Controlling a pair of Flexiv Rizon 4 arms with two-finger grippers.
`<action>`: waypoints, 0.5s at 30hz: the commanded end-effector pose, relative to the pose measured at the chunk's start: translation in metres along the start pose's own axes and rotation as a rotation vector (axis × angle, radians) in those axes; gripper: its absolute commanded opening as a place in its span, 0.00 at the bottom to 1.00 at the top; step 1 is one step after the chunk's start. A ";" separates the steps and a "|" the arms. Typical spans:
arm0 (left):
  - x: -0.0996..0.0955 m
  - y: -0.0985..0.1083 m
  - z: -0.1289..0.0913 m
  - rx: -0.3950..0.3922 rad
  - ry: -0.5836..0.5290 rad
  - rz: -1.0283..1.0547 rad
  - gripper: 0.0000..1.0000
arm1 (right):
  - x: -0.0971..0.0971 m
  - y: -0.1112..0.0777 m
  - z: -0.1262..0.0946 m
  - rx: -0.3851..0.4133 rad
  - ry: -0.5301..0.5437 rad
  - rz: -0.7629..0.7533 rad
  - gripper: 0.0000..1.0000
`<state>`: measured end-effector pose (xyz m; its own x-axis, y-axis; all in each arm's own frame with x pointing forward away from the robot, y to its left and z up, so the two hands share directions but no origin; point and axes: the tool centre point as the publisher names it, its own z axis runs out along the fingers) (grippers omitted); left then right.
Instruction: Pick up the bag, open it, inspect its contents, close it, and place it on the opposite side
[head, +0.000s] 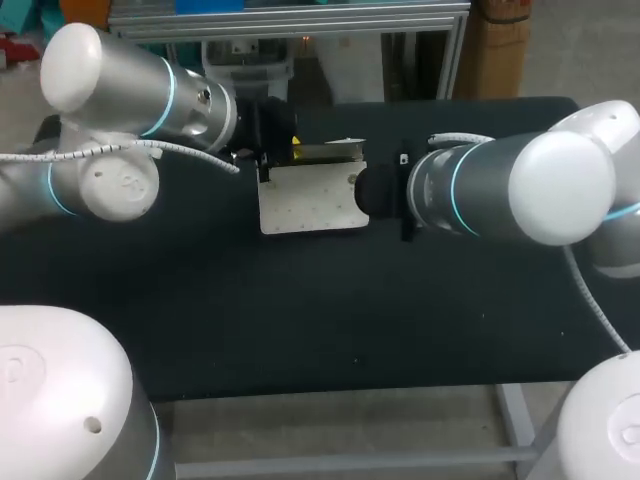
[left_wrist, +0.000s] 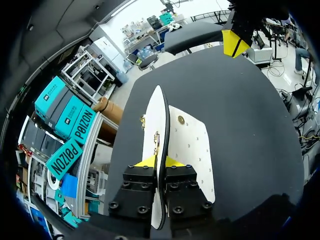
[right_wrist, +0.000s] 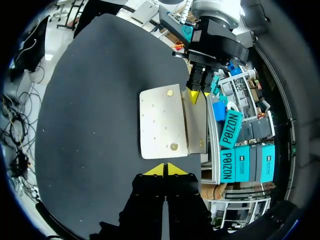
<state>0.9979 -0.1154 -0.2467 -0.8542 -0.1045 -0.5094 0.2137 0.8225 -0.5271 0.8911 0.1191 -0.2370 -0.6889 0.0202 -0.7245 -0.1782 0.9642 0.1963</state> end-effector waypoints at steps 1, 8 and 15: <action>0.001 -0.009 -0.017 -0.041 0.057 -0.040 0.00 | 0.005 -0.001 0.000 -0.014 -0.025 -0.005 0.00; 0.004 -0.015 -0.021 -0.088 0.246 -0.101 0.00 | 0.007 0.001 -0.002 -0.027 -0.027 -0.014 0.00; 0.003 -0.013 -0.021 -0.063 0.362 -0.131 0.00 | 0.009 0.007 0.003 -0.044 -0.017 -0.037 0.00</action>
<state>0.9744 -0.1144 -0.2279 -0.9655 -0.0745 -0.2494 0.0704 0.8477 -0.5258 0.8848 0.1280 -0.2363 -0.6914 -0.0179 -0.7222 -0.2207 0.9571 0.1876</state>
